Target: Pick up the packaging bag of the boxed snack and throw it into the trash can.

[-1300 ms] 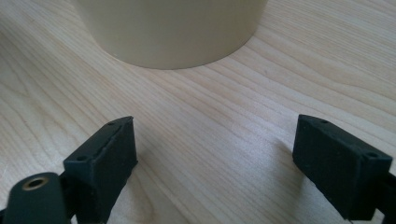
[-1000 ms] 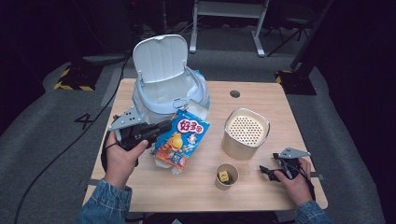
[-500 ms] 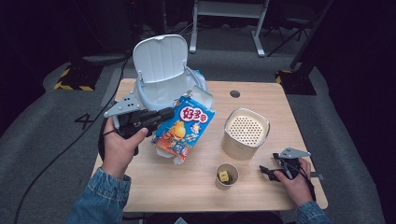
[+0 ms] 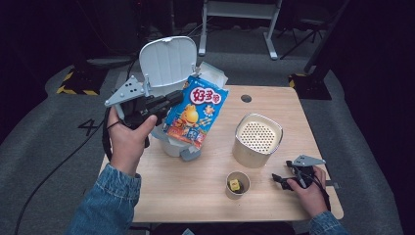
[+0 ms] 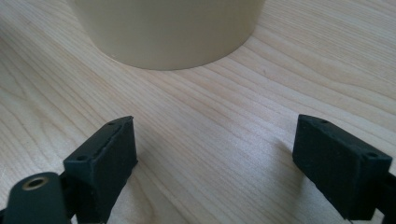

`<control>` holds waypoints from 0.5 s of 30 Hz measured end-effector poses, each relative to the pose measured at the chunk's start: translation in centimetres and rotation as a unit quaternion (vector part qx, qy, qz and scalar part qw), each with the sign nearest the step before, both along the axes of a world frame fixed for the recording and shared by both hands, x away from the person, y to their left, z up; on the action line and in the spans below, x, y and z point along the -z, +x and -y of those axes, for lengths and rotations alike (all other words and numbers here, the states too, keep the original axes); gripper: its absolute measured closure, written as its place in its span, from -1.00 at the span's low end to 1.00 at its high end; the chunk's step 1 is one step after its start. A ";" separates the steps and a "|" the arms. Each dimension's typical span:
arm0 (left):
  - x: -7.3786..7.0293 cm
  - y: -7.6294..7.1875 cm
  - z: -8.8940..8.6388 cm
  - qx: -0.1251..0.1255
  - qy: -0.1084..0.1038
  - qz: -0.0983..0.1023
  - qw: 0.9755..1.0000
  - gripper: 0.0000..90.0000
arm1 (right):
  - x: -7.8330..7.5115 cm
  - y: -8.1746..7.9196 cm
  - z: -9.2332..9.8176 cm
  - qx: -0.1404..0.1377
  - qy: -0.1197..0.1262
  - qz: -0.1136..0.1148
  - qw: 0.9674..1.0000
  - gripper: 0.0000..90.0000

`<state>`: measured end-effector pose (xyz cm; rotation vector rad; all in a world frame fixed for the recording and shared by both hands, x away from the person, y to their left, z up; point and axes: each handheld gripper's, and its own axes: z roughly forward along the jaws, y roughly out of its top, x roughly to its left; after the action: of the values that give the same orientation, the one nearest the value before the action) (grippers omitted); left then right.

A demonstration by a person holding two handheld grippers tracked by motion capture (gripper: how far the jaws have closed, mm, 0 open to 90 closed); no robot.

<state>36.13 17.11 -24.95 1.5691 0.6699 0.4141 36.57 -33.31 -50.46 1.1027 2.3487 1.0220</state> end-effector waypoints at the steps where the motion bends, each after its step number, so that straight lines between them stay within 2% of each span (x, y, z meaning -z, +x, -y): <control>1: -0.2 0.1 0.1 -0.001 -0.001 0.000 1.000 0.94 | 0.0 0.0 0.0 0.001 0.000 0.000 1.000 -0.69; 10: -1.8 0.9 0.5 -0.012 0.006 0.000 1.000 0.95 | 0.0 -0.1 -0.1 0.006 0.000 0.000 1.000 -0.69; 15: -3.3 1.6 0.2 -0.022 0.007 0.006 1.000 0.94 | 0.0 -0.1 -0.1 0.006 0.000 0.000 1.000 -0.69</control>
<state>37.69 16.93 -21.69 1.5659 0.6947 0.4619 36.45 -33.25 -50.46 1.1154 2.3382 1.0187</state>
